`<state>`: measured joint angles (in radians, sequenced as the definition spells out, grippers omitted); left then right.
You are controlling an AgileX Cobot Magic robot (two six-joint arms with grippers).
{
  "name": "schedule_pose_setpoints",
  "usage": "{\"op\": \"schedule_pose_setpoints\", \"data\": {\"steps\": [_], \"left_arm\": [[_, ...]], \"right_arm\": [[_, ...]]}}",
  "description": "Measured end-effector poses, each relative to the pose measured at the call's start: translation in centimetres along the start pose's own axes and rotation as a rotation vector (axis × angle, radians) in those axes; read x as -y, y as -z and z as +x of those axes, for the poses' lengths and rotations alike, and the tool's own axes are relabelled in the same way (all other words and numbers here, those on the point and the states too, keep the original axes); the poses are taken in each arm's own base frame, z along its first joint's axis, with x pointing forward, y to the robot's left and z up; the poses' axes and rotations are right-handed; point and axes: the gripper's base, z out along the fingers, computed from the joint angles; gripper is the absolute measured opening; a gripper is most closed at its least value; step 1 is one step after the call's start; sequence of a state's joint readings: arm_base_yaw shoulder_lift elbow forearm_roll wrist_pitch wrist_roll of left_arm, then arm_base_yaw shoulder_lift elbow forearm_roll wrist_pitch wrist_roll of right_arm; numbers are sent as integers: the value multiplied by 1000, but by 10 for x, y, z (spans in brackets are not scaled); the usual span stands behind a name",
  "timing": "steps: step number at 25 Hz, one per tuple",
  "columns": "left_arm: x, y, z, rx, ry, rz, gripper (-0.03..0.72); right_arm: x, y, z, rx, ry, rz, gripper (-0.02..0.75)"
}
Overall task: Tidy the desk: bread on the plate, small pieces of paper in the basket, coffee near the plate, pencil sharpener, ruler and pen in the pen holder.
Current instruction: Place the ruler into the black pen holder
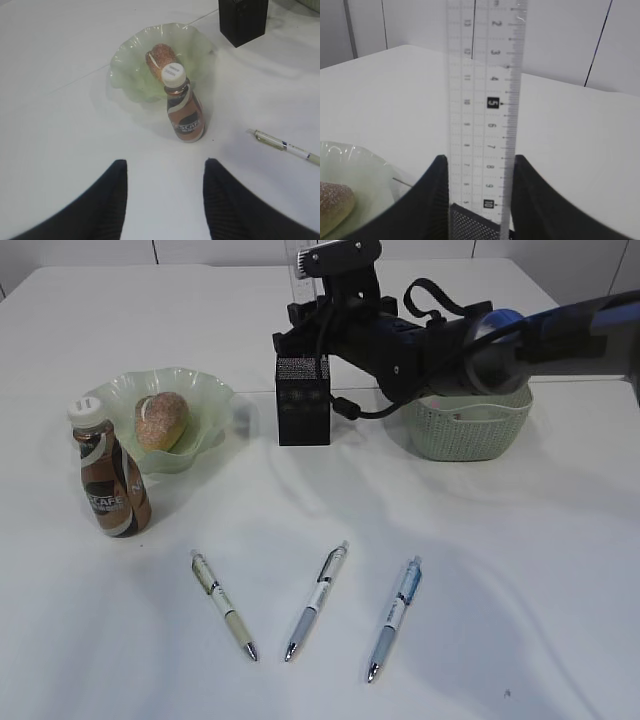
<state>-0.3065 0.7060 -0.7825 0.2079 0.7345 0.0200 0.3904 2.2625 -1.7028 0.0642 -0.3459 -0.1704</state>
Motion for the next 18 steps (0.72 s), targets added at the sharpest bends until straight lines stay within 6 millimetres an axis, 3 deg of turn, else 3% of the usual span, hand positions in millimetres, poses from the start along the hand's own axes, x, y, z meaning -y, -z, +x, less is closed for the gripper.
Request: {"op": "schedule_pose_setpoints", "data": {"steps": [1, 4, 18], "left_arm": [[0, 0, 0, 2, 0, 0, 347], [0, 0, 0, 2, 0, 0, 347], [0, 0, -1, 9, 0, 0, 347]], "right_arm": [[-1, -6, 14, -32, -7, -1, 290], [-2, -7, 22, -60, -16, -2, 290], [1, -9, 23, -60, -63, 10, 290]]}}
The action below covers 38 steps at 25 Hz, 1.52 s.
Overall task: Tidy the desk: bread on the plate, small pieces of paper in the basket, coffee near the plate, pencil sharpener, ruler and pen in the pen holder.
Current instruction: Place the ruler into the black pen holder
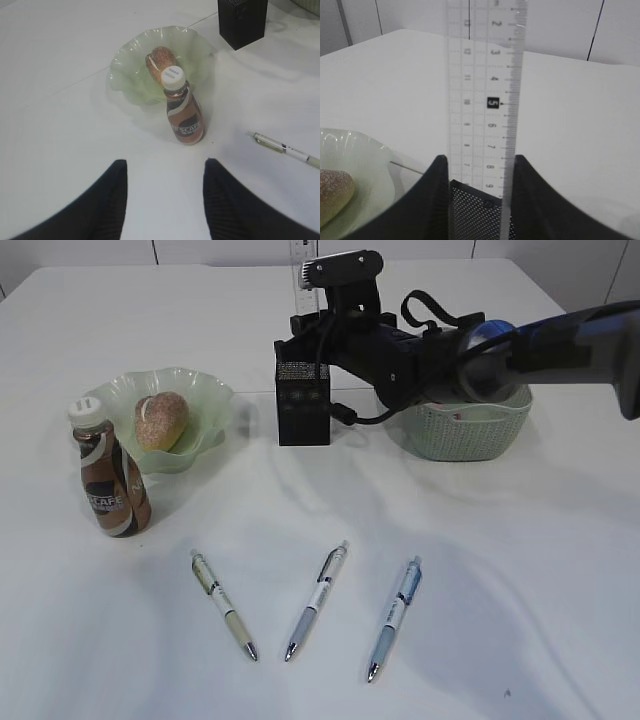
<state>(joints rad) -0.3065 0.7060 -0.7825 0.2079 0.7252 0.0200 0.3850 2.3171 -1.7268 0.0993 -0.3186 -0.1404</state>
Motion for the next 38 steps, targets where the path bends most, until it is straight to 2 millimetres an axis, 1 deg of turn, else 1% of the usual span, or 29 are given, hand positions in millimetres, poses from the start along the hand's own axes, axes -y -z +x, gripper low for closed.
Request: {"op": "schedule_pose_setpoints", "data": {"steps": [7, 12, 15, 24, 38], "left_arm": [[0, 0, -1, 6, 0, 0, 347], [0, 0, -1, 9, 0, 0, 347], [0, 0, -1, 11, 0, 0, 347], [0, 0, -1, 12, 0, 0, 347], [0, 0, -1, 14, 0, 0, 347]], "right_arm": [[-1, -12, 10, -14, -37, -1, 290], [0, -16, 15, -25, -40, 0, 290], [0, -16, 18, -34, -40, 0, 290], [0, -17, 19, -59, -43, -3, 290], [-1, -16, 20, -75, -43, -5, 319]]}}
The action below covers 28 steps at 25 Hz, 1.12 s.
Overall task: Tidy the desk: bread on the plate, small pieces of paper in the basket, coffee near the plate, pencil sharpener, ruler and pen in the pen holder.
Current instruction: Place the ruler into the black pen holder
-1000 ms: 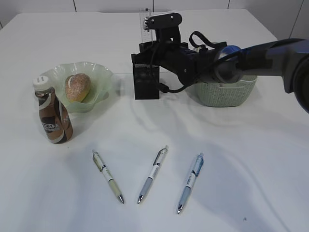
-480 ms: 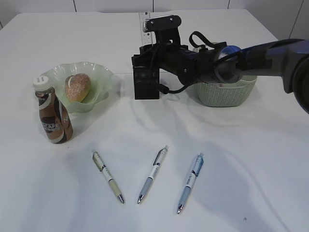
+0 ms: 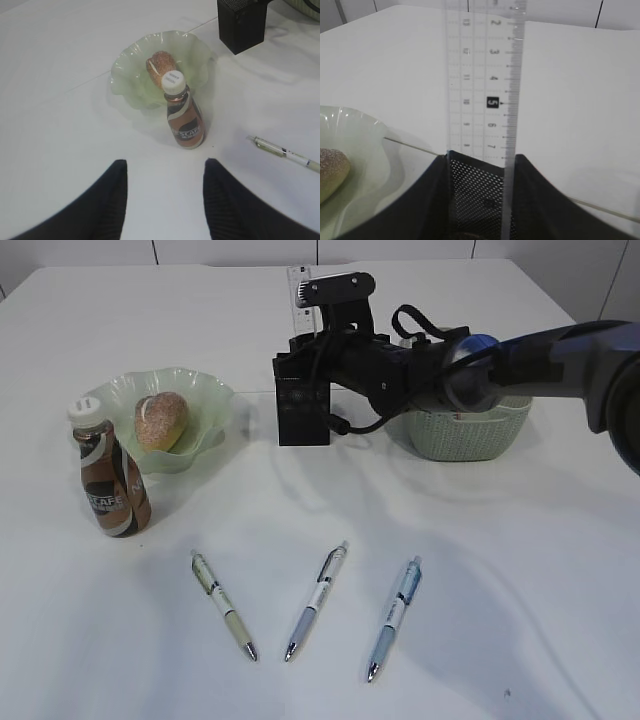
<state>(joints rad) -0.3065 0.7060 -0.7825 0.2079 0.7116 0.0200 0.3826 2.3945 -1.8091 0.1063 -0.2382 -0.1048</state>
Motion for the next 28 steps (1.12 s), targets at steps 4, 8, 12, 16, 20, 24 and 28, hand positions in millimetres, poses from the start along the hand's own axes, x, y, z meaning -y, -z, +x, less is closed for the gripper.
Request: {"op": "schedule_pose_setpoints", "data": {"steps": [4, 8, 12, 16, 20, 24, 28], "left_arm": [[0, 0, 0, 2, 0, 0, 347], [0, 0, -1, 7, 0, 0, 347], [0, 0, -2, 18, 0, 0, 347], [0, 0, -2, 20, 0, 0, 347], [0, 0, -2, 23, 0, 0, 347], [0, 0, -2, 23, -1, -2, 347], [0, 0, -2, 23, -3, -3, 347]], "right_arm": [[0, 0, 1, -8, 0, -1, 352], [0, 0, 1, -13, 0, -1, 381], [0, 0, 2, -19, 0, -2, 388], [-1, 1, 2, -57, 0, -7, 389], [-1, 7, -11, -63, -1, -11, 389], [0, 15, -28, -67, -3, -14, 389], [-1, 35, -59, -108, -3, -28, 389]]}}
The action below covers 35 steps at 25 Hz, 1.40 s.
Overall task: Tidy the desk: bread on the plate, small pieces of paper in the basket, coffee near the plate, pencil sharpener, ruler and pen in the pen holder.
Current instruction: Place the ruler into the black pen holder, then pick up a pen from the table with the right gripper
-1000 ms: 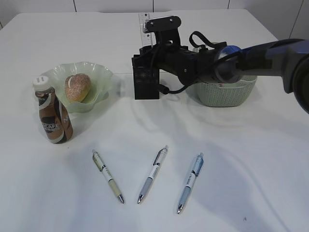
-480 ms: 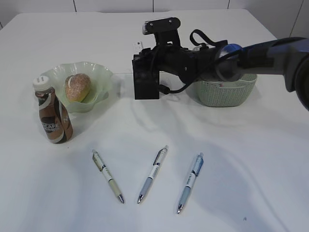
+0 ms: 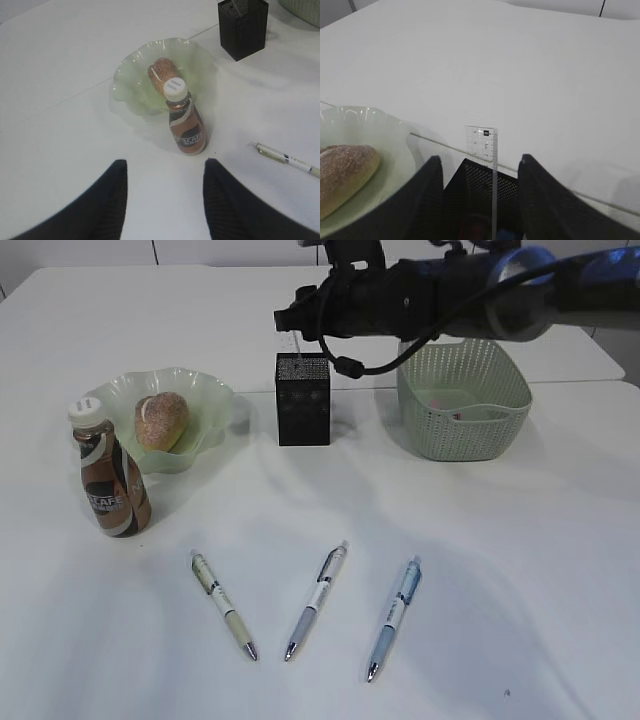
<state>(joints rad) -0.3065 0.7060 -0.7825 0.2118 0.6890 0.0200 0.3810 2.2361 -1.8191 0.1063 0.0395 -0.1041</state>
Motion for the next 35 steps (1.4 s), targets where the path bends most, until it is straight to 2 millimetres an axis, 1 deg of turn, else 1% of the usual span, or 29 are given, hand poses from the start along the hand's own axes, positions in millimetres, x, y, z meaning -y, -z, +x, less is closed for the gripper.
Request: {"op": "schedule_pose_setpoints", "data": {"steps": [1, 2, 3, 4, 5, 6, 8, 10, 11, 12, 13, 14, 15, 20, 22, 24, 28, 29, 30, 32, 35], "left_arm": [[0, 0, 0, 0, 0, 0, 347], [0, 0, 0, 0, -1, -1, 347], [0, 0, 0, 0, -1, -1, 347], [0, 0, 0, 0, -1, -1, 347], [0, 0, 0, 0, -1, -1, 348], [0, 0, 0, 0, -1, -1, 347], [0, 0, 0, 0, 0, 0, 347], [0, 0, 0, 0, 1, 1, 347], [0, 0, 0, 0, 3, 2, 347], [0, 0, 0, 0, 3, 2, 348], [0, 0, 0, 0, 4, 3, 348], [0, 0, 0, 0, 5, 4, 347], [0, 0, 0, 0, 5, 4, 347], [1, 0, 0, 0, 11, 9, 347], [2, 0, 0, -2, 22, 18, 347], [3, 0, 0, -6, 37, 31, 347], [4, 0, 3, -31, 46, 40, 347], [4, 0, 3, -36, 47, 41, 348], [4, 0, 3, -39, 48, 42, 347], [4, 0, 4, -48, 49, 43, 348], [4, 0, 5, -54, 49, 43, 347]], "right_arm": [[0, 0, 0, 0, 0, 0, 389], [-1, 12, -11, -37, 0, -8, 388], [-1, 17, -16, -51, 1, -11, 388], [-1, 17, -16, -51, 1, -11, 388], [-2, 29, -26, -83, 0, -18, 388], [-2, 32, -28, -93, 0, -21, 388], [-3, 50, -39, -159, -1, -32, 388], [-4, 64, -47, -200, 0, -40, 388], [-4, 71, -50, -225, 1, -45, 388], [-5, 73, -51, -239, 2, -47, 388], [-5, 83, -55, -270, 1, -52, 387], [-5, 85, -56, -279, 2, -53, 387], [-6, 95, -58, -321, 3, -59, 387], [-7, 119, -58, -485, 3, -79, 387], [-8, 122, -57, -511, 2, -81, 387], [-8, 131, -53, -619, -25, -82, 387], [-9, 136, -49, -681, -66, -74, 387], [-9, 144, -45, -767, -128, -52, 387], [-9, 146, -43, -800, -145, -45, 387], [-10, 148, -41, -840, -182, -28, 387], [-10, 149, -40, -847, -218, -12, 387]]}}
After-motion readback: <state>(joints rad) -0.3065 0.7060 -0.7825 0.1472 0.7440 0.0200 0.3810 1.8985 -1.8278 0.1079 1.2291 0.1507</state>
